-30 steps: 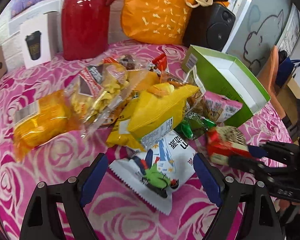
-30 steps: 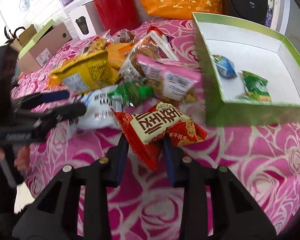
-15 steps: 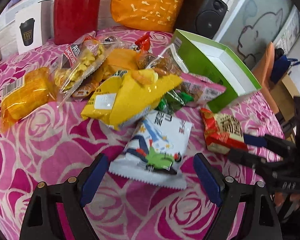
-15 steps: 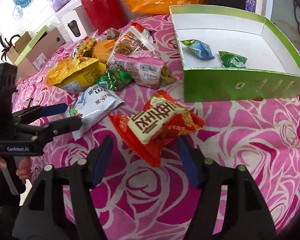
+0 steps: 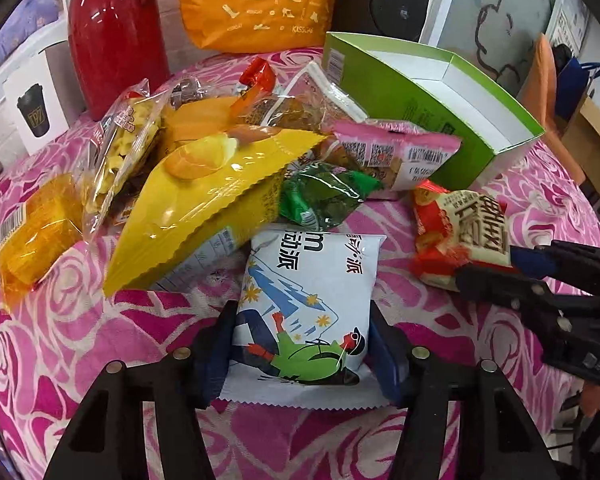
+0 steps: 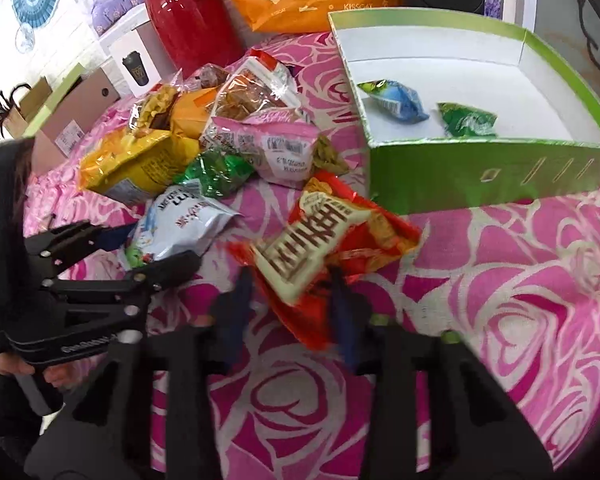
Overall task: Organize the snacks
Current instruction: 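Grasp red-and-cream packet with right tool while left tool grasps white printed bag, place both in box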
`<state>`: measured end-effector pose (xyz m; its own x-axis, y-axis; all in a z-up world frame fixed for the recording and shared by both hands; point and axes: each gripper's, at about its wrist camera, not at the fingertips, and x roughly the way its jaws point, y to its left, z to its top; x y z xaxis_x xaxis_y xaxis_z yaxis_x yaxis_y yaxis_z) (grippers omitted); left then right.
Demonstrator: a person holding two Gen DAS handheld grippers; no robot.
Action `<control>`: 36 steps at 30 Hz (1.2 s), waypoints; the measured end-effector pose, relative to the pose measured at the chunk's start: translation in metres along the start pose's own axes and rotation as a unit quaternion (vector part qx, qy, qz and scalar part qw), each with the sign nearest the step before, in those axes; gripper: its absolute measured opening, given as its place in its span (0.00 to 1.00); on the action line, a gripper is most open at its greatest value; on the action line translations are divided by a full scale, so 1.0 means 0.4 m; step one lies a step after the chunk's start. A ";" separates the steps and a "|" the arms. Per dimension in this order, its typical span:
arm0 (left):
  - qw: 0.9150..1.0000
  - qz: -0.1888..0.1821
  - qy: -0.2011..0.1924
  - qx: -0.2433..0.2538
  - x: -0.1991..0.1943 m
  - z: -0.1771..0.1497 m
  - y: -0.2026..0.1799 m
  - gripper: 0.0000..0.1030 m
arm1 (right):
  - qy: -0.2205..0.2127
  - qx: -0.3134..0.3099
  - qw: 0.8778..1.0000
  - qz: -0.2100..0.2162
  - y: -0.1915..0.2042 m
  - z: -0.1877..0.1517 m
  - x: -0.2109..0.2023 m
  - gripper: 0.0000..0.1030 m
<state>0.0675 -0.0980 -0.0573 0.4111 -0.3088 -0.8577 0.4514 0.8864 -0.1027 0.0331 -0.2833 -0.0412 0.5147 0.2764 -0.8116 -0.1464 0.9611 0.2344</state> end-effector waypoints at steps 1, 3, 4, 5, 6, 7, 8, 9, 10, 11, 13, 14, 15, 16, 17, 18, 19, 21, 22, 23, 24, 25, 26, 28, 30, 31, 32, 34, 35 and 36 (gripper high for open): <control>1.000 -0.012 0.004 -0.007 -0.007 -0.001 0.000 0.58 | -0.003 0.003 1.000 0.008 -0.003 -0.001 -0.009 0.29; 1.000 -0.023 0.003 -0.013 -0.019 -0.004 -0.005 0.57 | -0.008 -0.001 1.000 0.014 -0.002 -0.004 -0.027 0.28; 1.000 -0.026 0.002 -0.015 -0.033 -0.008 -0.009 0.57 | -0.012 -0.006 1.000 0.014 0.002 -0.006 -0.040 0.28; 0.999 -0.030 -0.001 -0.014 -0.044 -0.009 -0.011 0.57 | -0.015 -0.010 1.000 0.014 0.004 -0.007 -0.049 0.28; 0.999 -0.034 -0.004 -0.014 -0.057 -0.011 -0.013 0.57 | -0.018 -0.014 1.000 0.015 0.006 -0.009 -0.060 0.27; 0.999 -0.041 -0.011 -0.014 -0.079 -0.009 -0.015 0.57 | -0.024 -0.018 0.999 0.018 0.006 -0.010 -0.076 0.26; 0.999 -0.046 -0.017 -0.014 -0.097 -0.006 -0.013 0.57 | -0.027 -0.020 0.999 0.020 0.007 -0.011 -0.087 0.26; 0.998 -0.051 -0.024 -0.014 -0.113 -0.002 -0.014 0.57 | -0.032 -0.022 0.999 0.021 0.006 -0.012 -0.098 0.25; 0.998 -0.055 -0.036 -0.013 -0.141 0.007 -0.015 0.57 | -0.041 -0.024 0.999 0.022 0.008 -0.011 -0.117 0.25; 0.997 -0.059 -0.045 -0.012 -0.153 0.013 -0.020 0.57 | -0.047 -0.026 0.998 0.021 0.009 -0.010 -0.130 0.24; 0.996 -0.066 -0.067 -0.010 -0.192 0.033 -0.017 0.57 | -0.062 -0.029 0.997 0.018 0.010 -0.007 -0.158 0.24; 0.995 -0.069 -0.074 -0.010 -0.204 0.044 -0.020 0.57 | -0.072 -0.029 0.997 0.018 0.009 -0.004 -0.175 0.24; 0.994 -0.073 -0.081 -0.009 -0.212 0.058 -0.017 0.57 | -0.081 -0.029 0.996 0.018 0.008 0.000 -0.189 0.24; 0.993 -0.079 -0.090 -0.011 -0.227 0.080 -0.014 0.57 | -0.093 -0.027 0.995 0.016 0.005 0.006 -0.211 0.24; 0.992 -0.083 -0.095 -0.012 -0.231 0.093 -0.019 0.57 | -0.103 -0.027 0.994 0.013 0.001 0.012 -0.228 0.24; 0.991 -0.088 -0.100 -0.012 -0.240 0.101 -0.020 0.57 | -0.110 -0.027 0.993 0.014 -0.001 0.015 -0.239 0.24; 0.990 -0.091 -0.105 -0.010 -0.243 0.116 -0.025 0.57 | -0.121 -0.026 0.992 0.011 -0.008 0.024 -0.257 0.23; 0.989 -0.093 -0.116 -0.006 -0.252 0.148 -0.033 0.57 | -0.139 -0.024 0.990 -0.002 -0.021 0.044 -0.283 0.21; 0.988 -0.099 -0.122 -0.002 -0.256 0.171 -0.039 0.57 | -0.148 -0.021 0.989 -0.007 -0.031 0.055 -0.296 0.19; 0.987 -0.104 -0.125 0.001 -0.258 0.184 -0.044 0.57 | -0.157 -0.016 0.987 -0.012 -0.045 0.066 -0.310 0.19; 0.986 -0.108 -0.128 0.003 -0.259 0.199 -0.054 0.57 | -0.163 -0.014 0.986 -0.016 -0.053 0.074 -0.319 0.18; 0.985 -0.112 -0.130 0.006 -0.257 0.214 -0.061 0.57 | -0.171 -0.013 0.985 -0.031 -0.065 0.088 -0.326 0.18; 0.985 -0.114 -0.132 0.010 -0.255 0.233 -0.071 0.57 | -0.176 -0.013 0.984 -0.040 -0.074 0.096 -0.329 0.18; 0.984 -0.119 -0.134 0.018 -0.244 0.269 -0.097 0.57 | -0.181 -0.008 0.982 -0.053 -0.104 0.117 -0.324 0.18; 0.983 -0.128 -0.131 0.024 -0.233 0.294 -0.118 0.57 | -0.183 0.000 0.981 -0.060 -0.134 0.132 -0.317 0.18; 0.983 -0.133 -0.126 0.029 -0.218 0.314 -0.135 0.57 | -0.183 0.004 0.981 -0.064 -0.150 0.142 -0.310 0.18; 0.983 -0.135 -0.123 0.031 -0.207 0.327 -0.147 0.57 | -0.183 0.008 0.981 -0.068 -0.170 0.153 -0.302 0.18; 0.983 -0.137 -0.119 0.039 -0.183 0.351 -0.179 0.57 | -0.183 0.015 0.980 -0.075 -0.203 0.172 -0.291 0.18; 0.982 -0.140 -0.118 0.043 -0.174 0.359 -0.191 0.57 | -0.185 0.020 0.979 -0.079 -0.219 0.184 -0.284 0.18; 0.982 -0.142 -0.116 0.046 -0.164 0.369 -0.201 0.57 | -0.187 0.022 0.979 -0.083 -0.231 0.192 -0.279 0.18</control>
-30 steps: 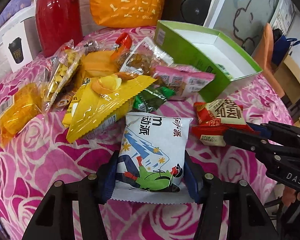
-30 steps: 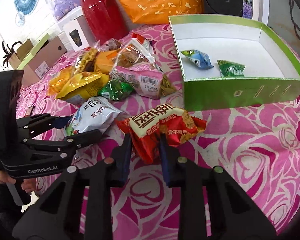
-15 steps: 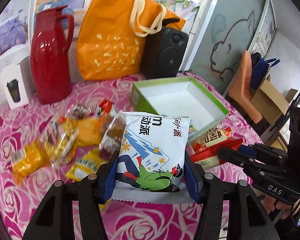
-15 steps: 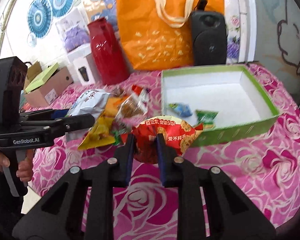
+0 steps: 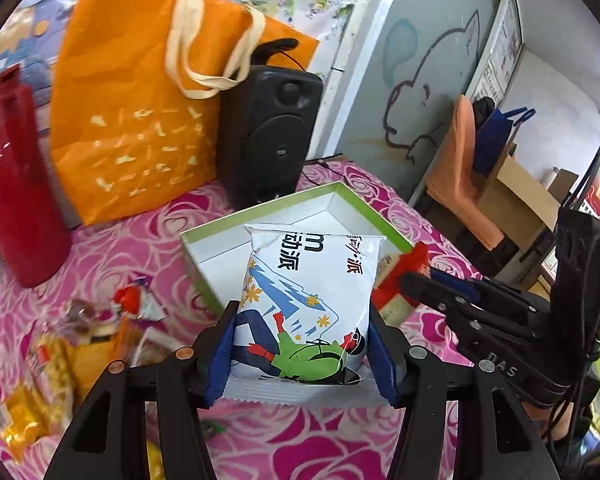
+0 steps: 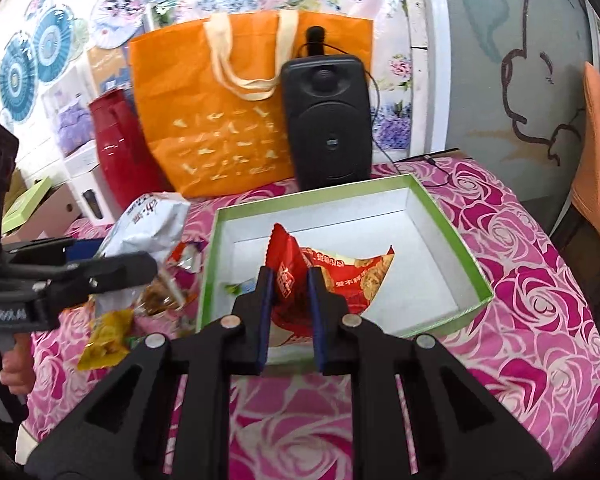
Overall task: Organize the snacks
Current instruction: 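Grasp red-and-cream packet with right tool while left tool grasps white printed bag, place both in box, then open both tools and withdraw from the box toward the pile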
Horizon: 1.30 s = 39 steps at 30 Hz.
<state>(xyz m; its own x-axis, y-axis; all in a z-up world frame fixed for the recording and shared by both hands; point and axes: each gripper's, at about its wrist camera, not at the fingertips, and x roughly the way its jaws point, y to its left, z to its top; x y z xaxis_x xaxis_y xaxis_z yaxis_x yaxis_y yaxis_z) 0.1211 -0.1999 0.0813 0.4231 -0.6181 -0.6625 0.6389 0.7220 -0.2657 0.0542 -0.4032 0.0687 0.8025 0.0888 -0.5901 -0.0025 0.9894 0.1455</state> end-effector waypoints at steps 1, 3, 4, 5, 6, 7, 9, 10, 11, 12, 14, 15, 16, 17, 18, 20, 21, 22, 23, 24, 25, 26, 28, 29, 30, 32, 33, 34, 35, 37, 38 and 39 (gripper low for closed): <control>1.000 -0.003 0.002 0.002 0.015 0.006 -0.007 0.57 | -0.002 0.001 1.000 -0.004 -0.011 0.006 0.013 0.18; 1.000 -0.008 0.009 0.005 0.049 0.015 -0.017 0.57 | -0.002 0.001 1.000 -0.017 -0.032 0.015 0.041 0.18; 1.000 -0.010 0.014 0.007 0.067 0.018 -0.018 0.57 | -0.003 0.000 1.000 -0.024 -0.041 0.017 0.055 0.18; 1.000 -0.010 0.019 0.009 0.089 0.020 -0.020 0.57 | -0.005 0.000 1.000 -0.031 -0.053 0.019 0.072 0.18; 1.000 -0.008 0.021 0.010 0.102 0.020 -0.019 0.57 | -0.006 0.001 0.999 -0.034 -0.062 0.019 0.085 0.18; 1.000 -0.006 0.025 0.011 0.125 0.020 -0.016 0.57 | -0.008 0.003 0.999 -0.038 -0.072 0.017 0.100 0.18; 1.000 -0.007 0.029 0.009 0.153 0.018 -0.009 0.58 | -0.002 0.009 0.999 -0.052 -0.096 0.003 0.142 0.21; 0.999 -0.008 0.030 0.007 0.173 0.014 0.000 0.59 | 0.004 0.010 0.998 -0.059 -0.104 -0.003 0.155 0.21; 0.999 -0.005 0.033 0.003 0.183 0.012 0.008 0.69 | 0.018 0.010 0.997 -0.068 -0.112 -0.015 0.171 0.32; 0.999 0.002 0.038 -0.003 0.190 0.010 0.016 0.82 | 0.024 0.008 0.997 -0.072 -0.116 -0.024 0.177 0.54; 0.999 0.014 0.035 -0.026 0.192 -0.001 0.041 0.85 | 0.018 -0.003 0.997 -0.081 -0.114 -0.047 0.169 0.78; 0.999 0.015 0.033 -0.033 0.190 -0.004 0.050 0.85 | 0.015 -0.011 0.996 -0.082 -0.110 -0.055 0.163 0.80; 0.998 0.016 0.036 -0.041 0.187 -0.007 0.061 0.85 | 0.012 -0.020 0.996 -0.082 -0.104 -0.060 0.157 0.81; 0.998 0.020 0.040 -0.047 0.183 -0.009 0.067 0.85 | 0.013 -0.028 0.996 -0.083 -0.098 -0.065 0.155 0.83; 0.998 0.021 0.041 -0.052 0.175 -0.008 0.071 0.85 | 0.017 -0.030 0.996 -0.085 -0.094 -0.067 0.155 0.90; 0.998 0.020 0.032 -0.055 0.145 -0.012 0.075 0.85 | 0.028 -0.033 0.995 -0.085 -0.083 -0.070 0.154 0.99; 0.998 0.024 0.028 -0.055 0.135 -0.011 0.074 0.85 | 0.031 -0.032 0.996 -0.081 -0.080 -0.070 0.152 0.99; 0.998 0.030 0.020 -0.052 0.114 -0.014 0.075 0.85 | 0.033 -0.030 0.996 -0.075 -0.071 -0.069 0.143 0.99; 0.998 0.035 0.011 -0.049 0.087 -0.019 0.076 0.85 | 0.033 -0.029 0.997 -0.070 -0.064 -0.068 0.136 0.99; 0.998 0.040 0.005 -0.048 0.070 -0.022 0.078 0.85 | 0.031 -0.027 0.997 -0.063 -0.054 -0.066 0.123 0.99; 0.998 0.047 0.000 -0.048 0.047 -0.026 0.081 0.85 | 0.030 -0.027 0.997 -0.058 -0.044 -0.065 0.113 0.99; 0.997 0.052 -0.005 -0.052 0.018 -0.034 0.087 0.85 | 0.029 -0.027 0.998 -0.054 -0.033 -0.064 0.104 0.99; 0.996 0.054 -0.019 -0.063 -0.029 -0.053 0.104 0.85 | 0.027 -0.028 0.998 -0.042 -0.007 -0.063 0.086 0.99; 0.995 0.059 -0.025 -0.072 -0.059 -0.068 0.116 0.85 | 0.026 -0.034 0.999 -0.034 0.013 -0.064 0.074 0.99; 0.995 0.063 -0.028 -0.077 -0.077 -0.076 0.121 0.85 | 0.026 -0.039 0.998 -0.030 0.029 -0.066 0.066 0.99; 0.993 0.081 -0.031 -0.085 -0.119 -0.109 0.147 0.85 | 0.024 -0.059 0.998 -0.019 0.077 -0.074 0.046 0.99; 0.992 0.089 -0.033 -0.088 -0.134 -0.126 0.158 0.85 | 0.024 -0.065 0.997 -0.014 0.090 -0.077 0.042 0.99; 0.990 0.098 -0.034 -0.093 -0.150 -0.147 0.173 0.85 | 0.025 -0.077 0.997 -0.005 0.115 -0.084 0.036 0.99; 0.989 0.108 -0.032 -0.100 -0.161 -0.173 0.190 0.85 | 0.027 -0.084 0.996 0.001 0.132 -0.089 0.032 0.99; 0.986 0.118 -0.025 -0.116 -0.174 -0.212 0.216 0.85 | 0.031 -0.103 0.994 0.017 0.178 -0.105 0.026 0.99; 0.985 0.119 -0.020 -0.125 -0.181 -0.239 0.231 0.85 | 0.034 -0.110 0.993 0.023 0.195 -0.112 0.026 0.99; 0.984 0.120 -0.017 -0.132 -0.184 -0.260 0.238 0.85 | 0.037 -0.116 0.992 0.031 0.212 -0.120 0.027 0.99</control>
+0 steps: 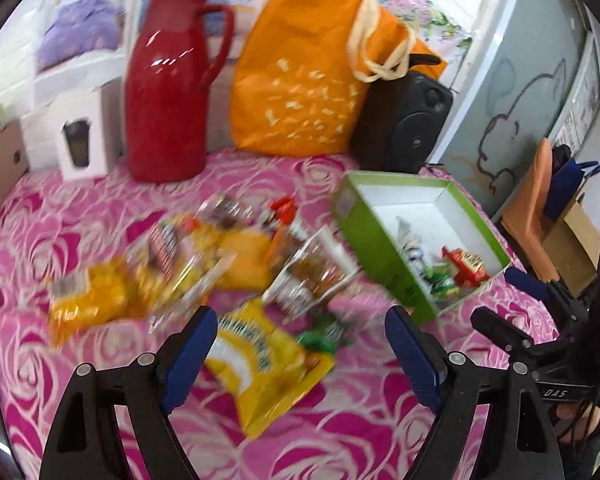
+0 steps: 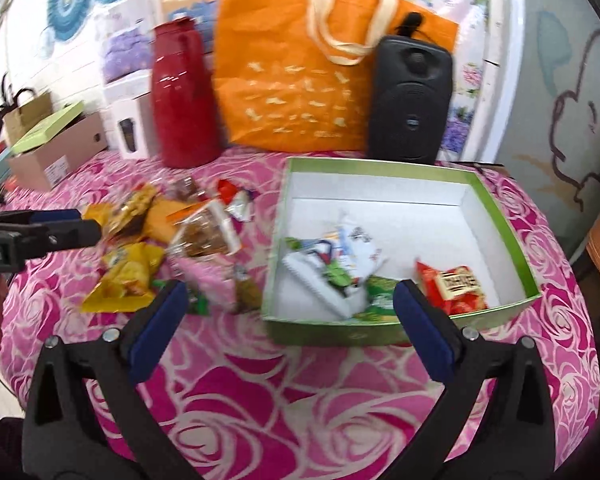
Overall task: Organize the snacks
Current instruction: 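Open both tools and withdraw from the box toward the pile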
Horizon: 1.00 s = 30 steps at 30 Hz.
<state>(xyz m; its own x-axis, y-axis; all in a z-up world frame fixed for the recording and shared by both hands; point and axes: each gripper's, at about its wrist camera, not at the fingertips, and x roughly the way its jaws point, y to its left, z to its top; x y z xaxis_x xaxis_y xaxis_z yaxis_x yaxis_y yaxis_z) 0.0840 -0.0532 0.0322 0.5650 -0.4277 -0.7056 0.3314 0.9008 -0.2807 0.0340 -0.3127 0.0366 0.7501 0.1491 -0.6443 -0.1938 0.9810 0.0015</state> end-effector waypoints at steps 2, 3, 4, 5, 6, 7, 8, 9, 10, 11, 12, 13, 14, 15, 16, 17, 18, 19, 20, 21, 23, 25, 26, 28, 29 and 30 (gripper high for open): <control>1.000 0.003 0.013 -0.013 0.003 -0.041 0.033 0.85 | 0.014 -0.011 1.000 0.016 0.040 -0.011 0.015 0.99; 1.000 0.004 0.019 -0.017 0.005 -0.056 0.042 0.85 | 0.020 -0.012 0.999 0.022 0.051 -0.015 0.023 0.99; 0.999 0.005 0.029 -0.022 0.009 -0.075 0.057 0.85 | 0.026 -0.013 0.999 0.031 0.064 -0.019 0.031 0.99; 0.999 0.004 0.033 -0.025 0.011 -0.087 0.064 0.85 | 0.031 -0.011 0.999 0.041 0.076 -0.024 0.039 0.99; 0.999 0.001 0.036 -0.027 0.014 -0.100 0.070 0.85 | 0.034 -0.008 0.998 0.049 0.083 -0.027 0.043 0.99; 0.999 -0.002 0.040 -0.031 0.017 -0.111 0.077 0.85 | 0.039 0.000 0.997 0.060 0.092 -0.028 0.050 0.99; 0.999 -0.006 0.042 -0.033 0.021 -0.116 0.078 0.85 | 0.043 0.003 0.997 0.065 0.097 -0.028 0.054 0.99; 0.998 -0.009 0.043 -0.033 0.023 -0.121 0.078 0.85 | 0.048 0.009 0.996 0.070 0.103 -0.027 0.060 0.99; 0.998 -0.014 0.043 -0.036 0.027 -0.120 0.080 0.85 | 0.050 0.011 0.996 0.073 0.107 -0.025 0.059 0.99; 0.998 -0.017 0.044 -0.040 0.031 -0.115 0.081 0.85 | 0.049 0.011 0.996 0.075 0.110 -0.024 0.057 0.99; 0.998 -0.021 0.043 -0.042 0.034 -0.109 0.084 0.85 | 0.048 0.011 0.996 0.076 0.114 -0.024 0.056 0.99; 0.998 -0.024 0.041 -0.047 0.042 -0.098 0.082 0.85 | 0.047 0.011 0.996 0.077 0.118 -0.023 0.052 0.99; 0.998 -0.026 0.039 -0.049 0.049 -0.090 0.083 0.85 | 0.047 0.012 0.996 0.078 0.120 -0.022 0.052 0.96; 0.998 -0.026 0.040 -0.051 0.059 -0.082 0.082 0.85 | 0.048 0.013 0.996 0.078 0.121 -0.022 0.052 0.91; 0.997 -0.027 0.040 -0.054 0.073 -0.073 0.079 0.85 | 0.052 0.016 0.995 0.079 0.122 -0.025 0.052 0.88; 0.997 -0.029 0.042 -0.061 0.091 -0.064 0.076 0.85 | 0.056 0.019 0.995 0.080 0.122 -0.027 0.054 0.84; 0.996 -0.030 0.044 -0.068 0.105 -0.060 0.075 0.85 | 0.059 0.021 0.995 0.082 0.122 -0.030 0.055 0.81; 0.996 -0.031 0.050 -0.072 0.123 -0.057 0.076 0.85 | 0.063 0.023 0.994 0.083 0.122 -0.033 0.058 0.79; 0.995 -0.032 0.060 -0.072 0.145 -0.058 0.075 0.81 | 0.069 0.025 0.994 0.085 0.122 -0.037 0.062 0.75; 0.995 -0.031 0.066 -0.070 0.154 -0.061 0.078 0.58 | 0.073 0.026 0.993 0.086 0.123 -0.040 0.066 0.69; 0.994 -0.034 0.081 -0.058 0.172 -0.075 0.081 0.52 | 0.085 0.029 0.992 0.091 0.127 -0.046 0.078 0.60; 0.995 -0.039 0.079 -0.054 0.159 -0.083 0.087 0.45 | 0.093 0.031 0.990 0.098 0.133 -0.046 0.089 0.53; 0.995 -0.039 0.079 -0.050 0.146 -0.085 0.090 0.42 | 0.098 0.031 0.989 0.104 0.142 -0.047 0.100 0.53; 0.996 -0.025 0.081 -0.038 0.120 -0.092 0.098 0.42 | 0.107 0.030 0.988 0.110 0.155 -0.047 0.115 0.53; 0.996 -0.018 0.081 -0.034 0.106 -0.097 0.105 0.42 | 0.111 0.029 0.987 0.111 0.165 -0.047 0.126 0.53; 0.996 -0.015 0.081 -0.034 0.095 -0.102 0.113 0.42 | 0.114 0.028 0.987 0.112 0.172 -0.047 0.134 0.53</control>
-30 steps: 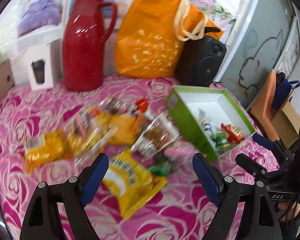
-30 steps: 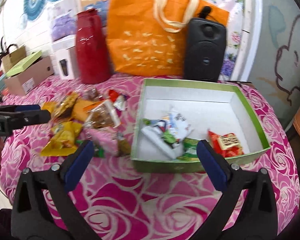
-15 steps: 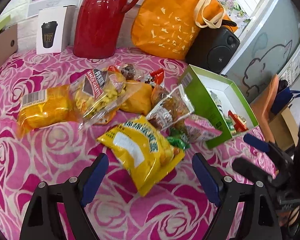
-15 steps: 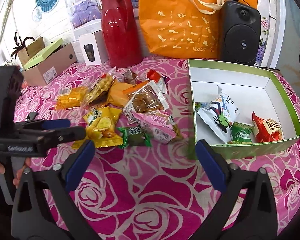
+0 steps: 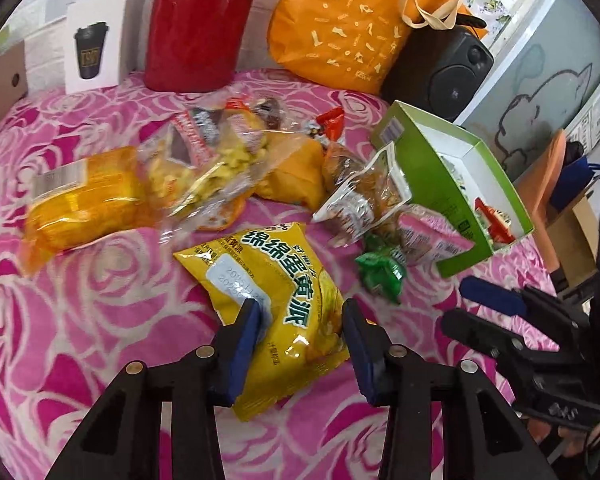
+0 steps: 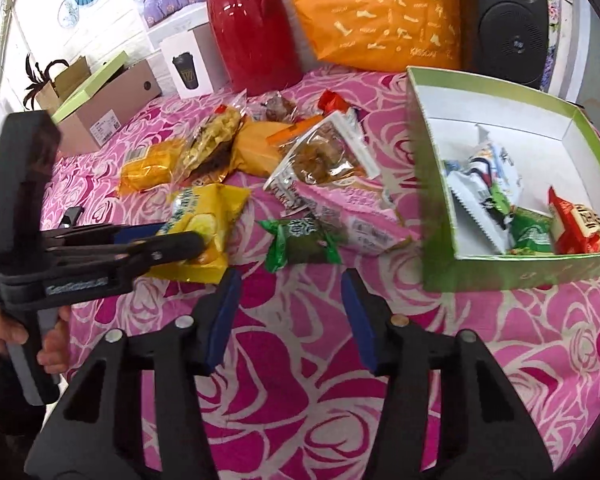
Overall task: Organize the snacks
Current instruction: 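Open both tools and withdraw from the box toward the pile, then grasp green candy with right tool while left tool grasps yellow chip bag, drop into box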
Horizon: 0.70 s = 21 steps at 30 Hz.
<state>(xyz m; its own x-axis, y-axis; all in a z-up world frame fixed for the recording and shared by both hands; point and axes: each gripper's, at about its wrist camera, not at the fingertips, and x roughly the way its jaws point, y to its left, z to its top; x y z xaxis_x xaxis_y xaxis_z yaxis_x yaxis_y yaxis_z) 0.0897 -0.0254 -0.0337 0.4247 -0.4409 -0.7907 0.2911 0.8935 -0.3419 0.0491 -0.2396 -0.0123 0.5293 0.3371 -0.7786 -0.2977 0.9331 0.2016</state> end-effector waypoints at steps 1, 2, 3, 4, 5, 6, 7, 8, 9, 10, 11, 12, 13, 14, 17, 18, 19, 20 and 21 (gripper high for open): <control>1.000 0.006 -0.001 -0.004 -0.017 -0.012 0.015 0.42 | 0.005 0.004 1.000 0.002 0.004 0.003 0.015 0.53; 1.000 0.013 -0.003 -0.009 -0.029 -0.018 0.026 0.42 | 0.007 0.007 1.000 0.004 0.006 0.006 0.023 0.53; 1.000 0.016 -0.006 -0.015 -0.041 -0.023 0.037 0.44 | 0.009 0.010 1.000 0.005 0.007 0.009 0.033 0.53; 1.000 0.017 -0.008 -0.025 -0.055 -0.031 0.050 0.46 | 0.011 0.012 1.000 0.000 0.008 0.013 0.044 0.53; 0.999 0.016 -0.012 -0.039 -0.072 -0.040 0.064 0.51 | 0.012 0.011 1.000 -0.011 0.012 0.018 0.056 0.53; 0.999 0.014 -0.015 -0.046 -0.078 -0.043 0.073 0.57 | 0.010 0.008 1.000 -0.015 0.014 0.022 0.063 0.53; 0.998 0.010 -0.019 -0.055 -0.088 -0.047 0.079 0.59 | 0.009 0.007 1.000 -0.017 0.017 0.026 0.073 0.53; 0.998 0.004 -0.024 -0.061 -0.095 -0.049 0.081 0.63 | 0.008 0.009 1.000 -0.018 0.017 0.033 0.085 0.53; 0.998 0.001 -0.025 -0.062 -0.097 -0.048 0.081 0.64 | 0.006 0.010 1.000 -0.023 0.015 0.038 0.096 0.53; 0.998 0.000 -0.026 -0.058 -0.096 -0.046 0.074 0.64 | 0.002 0.009 1.000 -0.028 0.013 0.043 0.105 0.53; 0.998 0.001 -0.025 -0.052 -0.093 -0.043 0.065 0.65 | 0.002 0.007 0.999 -0.037 0.011 0.046 0.118 0.53; 0.999 0.001 -0.024 -0.048 -0.090 -0.041 0.062 0.65 | 0.006 0.008 0.999 -0.039 0.008 0.045 0.127 0.53; 0.999 0.001 -0.023 -0.043 -0.083 -0.037 0.049 0.65 | 0.008 0.010 0.999 -0.036 0.006 0.044 0.131 0.53; 0.999 0.001 -0.021 -0.035 -0.073 -0.032 0.038 0.66 | 0.011 0.011 0.999 -0.031 0.003 0.039 0.132 0.41; 1.000 0.011 -0.013 -0.025 -0.043 -0.025 0.024 0.66 | 0.016 0.008 1.000 -0.021 0.002 0.025 0.118 0.33; 1.000 0.011 -0.010 -0.025 -0.037 -0.024 0.027 0.66 | 0.017 0.004 1.000 -0.021 0.004 0.023 0.116 0.33; 1.000 0.010 -0.007 -0.026 -0.029 -0.022 0.030 0.66 | 0.016 0.001 1.000 -0.022 0.006 0.021 0.111 0.33; 0.999 0.012 -0.006 -0.030 -0.022 -0.020 0.034 0.66 | 0.016 0.000 1.000 -0.019 0.006 0.019 0.110 0.33; 0.999 0.013 -0.005 -0.032 -0.017 -0.019 0.038 0.66 | 0.017 0.003 1.000 -0.014 0.005 0.019 0.112 0.33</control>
<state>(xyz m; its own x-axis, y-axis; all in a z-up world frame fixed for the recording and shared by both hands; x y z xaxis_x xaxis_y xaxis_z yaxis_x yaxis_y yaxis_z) 0.0847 -0.0082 -0.0374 0.4402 -0.4178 -0.7947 0.2246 0.9082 -0.3531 0.0780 -0.2217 -0.0424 0.5105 0.3065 -0.8034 -0.2789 0.9428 0.1825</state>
